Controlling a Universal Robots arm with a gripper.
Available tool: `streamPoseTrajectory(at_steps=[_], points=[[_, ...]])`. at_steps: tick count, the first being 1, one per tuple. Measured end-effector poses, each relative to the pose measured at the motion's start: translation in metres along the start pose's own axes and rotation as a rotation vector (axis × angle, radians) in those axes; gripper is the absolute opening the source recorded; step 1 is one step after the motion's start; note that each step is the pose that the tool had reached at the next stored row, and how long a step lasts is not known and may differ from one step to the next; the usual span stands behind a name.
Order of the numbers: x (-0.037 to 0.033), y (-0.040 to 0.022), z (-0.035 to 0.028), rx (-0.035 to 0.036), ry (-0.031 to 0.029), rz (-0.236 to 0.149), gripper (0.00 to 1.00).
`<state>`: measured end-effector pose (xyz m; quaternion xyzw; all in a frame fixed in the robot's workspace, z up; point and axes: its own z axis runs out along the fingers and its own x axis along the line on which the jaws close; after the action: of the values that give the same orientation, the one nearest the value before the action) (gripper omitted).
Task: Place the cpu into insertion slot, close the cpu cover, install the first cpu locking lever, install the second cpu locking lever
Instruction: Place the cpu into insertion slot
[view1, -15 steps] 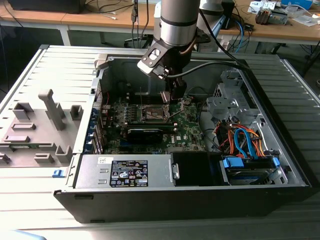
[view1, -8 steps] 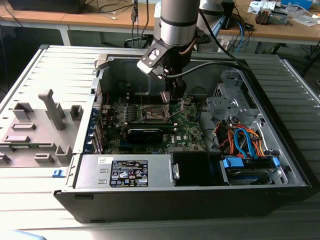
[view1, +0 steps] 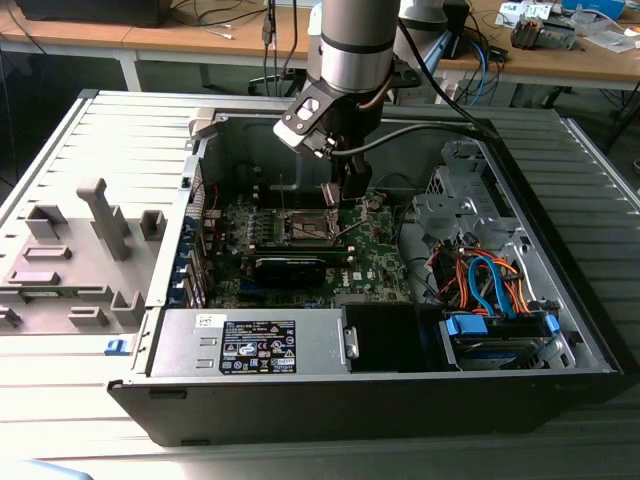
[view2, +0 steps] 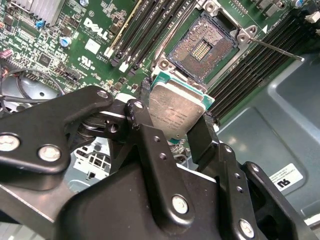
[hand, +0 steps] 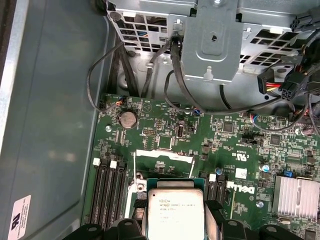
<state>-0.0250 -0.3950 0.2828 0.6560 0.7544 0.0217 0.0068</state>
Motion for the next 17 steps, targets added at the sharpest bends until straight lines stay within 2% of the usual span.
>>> streamPoseTrajectory(at_steps=[17], points=[[0.0, 0.0, 0.0006, -0.0006, -0.0016, 0.036, 0.55]])
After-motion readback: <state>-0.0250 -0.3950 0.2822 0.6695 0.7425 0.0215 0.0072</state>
